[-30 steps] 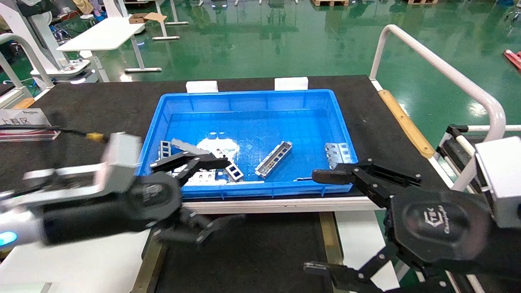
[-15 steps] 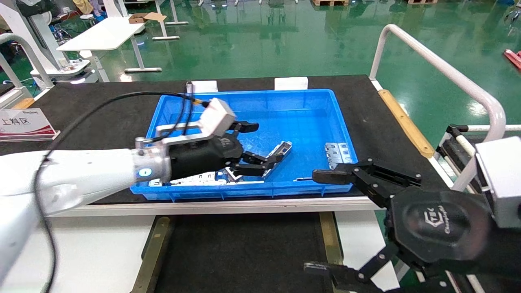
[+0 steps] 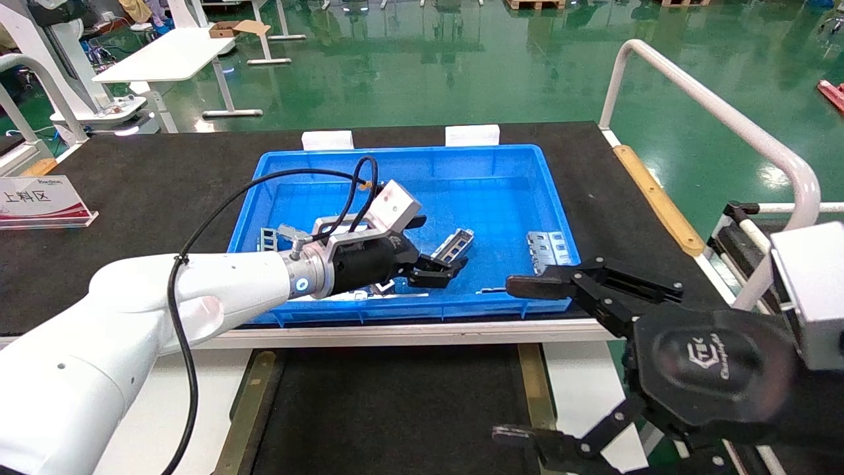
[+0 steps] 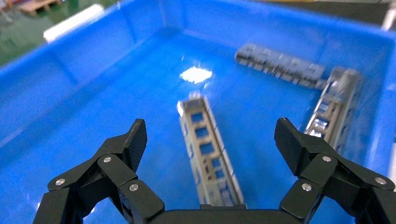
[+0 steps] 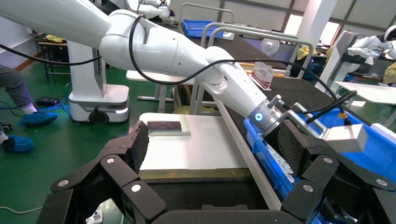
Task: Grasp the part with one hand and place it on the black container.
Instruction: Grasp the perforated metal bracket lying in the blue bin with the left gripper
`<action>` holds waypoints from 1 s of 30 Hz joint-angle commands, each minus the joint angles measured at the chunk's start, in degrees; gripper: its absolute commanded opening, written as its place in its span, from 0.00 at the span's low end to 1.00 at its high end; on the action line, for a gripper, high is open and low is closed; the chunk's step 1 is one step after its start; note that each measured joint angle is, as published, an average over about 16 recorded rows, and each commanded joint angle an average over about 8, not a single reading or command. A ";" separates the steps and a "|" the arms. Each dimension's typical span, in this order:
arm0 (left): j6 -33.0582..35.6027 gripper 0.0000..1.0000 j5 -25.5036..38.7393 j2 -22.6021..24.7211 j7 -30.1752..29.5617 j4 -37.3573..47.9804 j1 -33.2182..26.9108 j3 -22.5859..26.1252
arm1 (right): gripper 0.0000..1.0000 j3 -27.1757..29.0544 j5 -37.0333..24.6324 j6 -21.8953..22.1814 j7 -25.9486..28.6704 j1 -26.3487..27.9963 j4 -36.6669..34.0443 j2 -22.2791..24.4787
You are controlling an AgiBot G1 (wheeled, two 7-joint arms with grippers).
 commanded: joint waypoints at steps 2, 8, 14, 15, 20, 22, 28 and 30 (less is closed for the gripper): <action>-2.14 1.00 -0.81 0.21 -0.71 0.17 0.14 1.87 | 1.00 -0.01 0.00 0.00 0.00 0.00 0.00 0.00; -5.36 0.76 -2.64 0.21 -3.78 -0.68 0.41 6.30 | 0.57 -0.02 0.01 0.01 -0.01 0.00 0.00 0.01; -7.86 0.04 -4.68 0.14 -6.28 -1.45 0.68 10.26 | 0.00 -0.03 0.02 0.01 -0.02 0.01 0.00 0.01; -8.16 0.01 -5.02 0.12 -6.58 -1.56 0.72 10.84 | 0.00 -0.03 0.02 0.01 -0.02 0.01 0.00 0.01; -9.37 0.00 -6.89 0.05 -7.87 -1.95 1.01 13.52 | 0.00 -0.04 0.03 0.02 -0.02 0.01 0.00 0.02; -9.76 0.00 -7.60 0.03 -8.19 -2.09 1.13 14.51 | 0.00 -0.05 0.03 0.02 -0.02 0.01 0.00 0.02; -10.70 0.00 -9.63 -0.03 -8.77 -2.47 1.38 17.19 | 0.00 -0.06 0.04 0.03 -0.03 0.01 0.00 0.02; -10.91 0.00 -10.31 -0.05 -8.89 -2.57 1.41 17.96 | 0.00 -0.07 0.04 0.03 -0.03 0.02 0.00 0.03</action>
